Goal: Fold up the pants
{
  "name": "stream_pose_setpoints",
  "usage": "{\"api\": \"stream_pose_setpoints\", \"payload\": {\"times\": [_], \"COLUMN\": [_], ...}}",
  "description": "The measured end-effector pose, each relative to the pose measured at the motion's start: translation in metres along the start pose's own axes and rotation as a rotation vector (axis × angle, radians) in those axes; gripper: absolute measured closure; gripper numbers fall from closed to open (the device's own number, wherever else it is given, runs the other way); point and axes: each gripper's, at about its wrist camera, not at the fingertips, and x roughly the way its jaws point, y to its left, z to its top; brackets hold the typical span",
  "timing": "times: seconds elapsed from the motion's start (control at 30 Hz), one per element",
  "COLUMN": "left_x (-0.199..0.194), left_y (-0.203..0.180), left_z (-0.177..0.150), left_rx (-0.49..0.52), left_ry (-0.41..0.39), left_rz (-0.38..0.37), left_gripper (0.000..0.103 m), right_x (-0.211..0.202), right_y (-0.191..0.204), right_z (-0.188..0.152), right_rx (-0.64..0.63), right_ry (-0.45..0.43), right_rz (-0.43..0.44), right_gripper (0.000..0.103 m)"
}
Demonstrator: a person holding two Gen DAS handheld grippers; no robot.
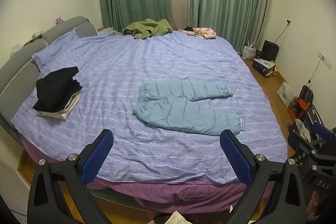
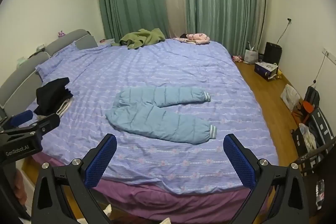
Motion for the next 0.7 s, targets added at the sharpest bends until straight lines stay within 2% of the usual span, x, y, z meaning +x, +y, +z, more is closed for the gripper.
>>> {"api": "stream_pose_setpoints", "payload": {"times": [0.5,0.7], "left_x": [-0.024,-0.029], "left_y": [-0.011,-0.012], "left_z": [0.009,0.015], "left_rx": [0.038,0.028], "left_ry": [-0.031,-0.034], "left_rz": [0.02,0.024], "left_gripper": [0.0,0.0], "right_x": [-0.014,-0.012], "right_y": [-0.007,-0.004], "right_z": [-0.01,-0.002], "right_rx": [0.002,0.001], "right_ry": [-0.012,-0.013], "right_rz": [0.003,0.0], "right_gripper": [0.0,0.0]}}
